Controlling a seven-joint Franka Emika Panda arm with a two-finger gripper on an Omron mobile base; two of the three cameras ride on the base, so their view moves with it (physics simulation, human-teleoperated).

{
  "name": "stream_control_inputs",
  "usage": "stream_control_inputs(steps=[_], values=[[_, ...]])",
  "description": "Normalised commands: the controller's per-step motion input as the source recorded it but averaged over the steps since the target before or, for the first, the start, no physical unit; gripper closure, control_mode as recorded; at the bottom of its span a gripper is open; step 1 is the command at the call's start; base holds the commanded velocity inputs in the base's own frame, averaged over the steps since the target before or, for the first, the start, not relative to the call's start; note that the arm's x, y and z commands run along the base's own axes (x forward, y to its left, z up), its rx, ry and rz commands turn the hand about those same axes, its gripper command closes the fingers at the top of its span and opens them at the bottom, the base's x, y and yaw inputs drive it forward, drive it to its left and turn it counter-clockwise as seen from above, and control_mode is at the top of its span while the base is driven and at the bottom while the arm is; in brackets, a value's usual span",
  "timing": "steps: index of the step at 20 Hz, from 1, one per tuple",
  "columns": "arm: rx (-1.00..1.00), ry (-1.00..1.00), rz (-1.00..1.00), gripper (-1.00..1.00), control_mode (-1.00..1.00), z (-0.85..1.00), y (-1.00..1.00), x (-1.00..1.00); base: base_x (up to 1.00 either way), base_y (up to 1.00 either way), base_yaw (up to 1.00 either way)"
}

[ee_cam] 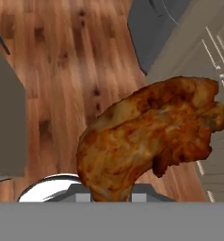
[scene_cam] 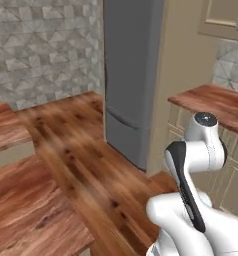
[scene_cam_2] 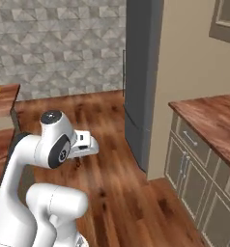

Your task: Take the chicken drumsticks from the pan and place one on each plate on the dining counter.

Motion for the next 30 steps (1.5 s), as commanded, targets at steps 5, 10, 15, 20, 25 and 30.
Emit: stream_control_inputs(steps=[5,10,15,20,25,30], values=[[0.0,0.0,0.0,1.0,1.0,0.0,0.0,0.0,0.9,-0.14,0.48],[0.0,0.0,0.0,1.0,1.0,0.0,0.0,0.0,1.0,-0.15,0.33],[0.0,0.0,0.0,1.0,1.0,0.0,0.0,0.0,1.0,-0.21,0.17],[0.0,0.0,0.0,1.0,1.0,0.0,0.0,0.0,1.0,-0.16,0.22],[0.0,0.0,0.0,1.0,1.0,0.0,0.0,0.0,1.0,-0.13,0.28],[0.0,0.0,0.0,1.0,1.0,0.0,0.0,0.0,0.99,-0.12,0.48]])
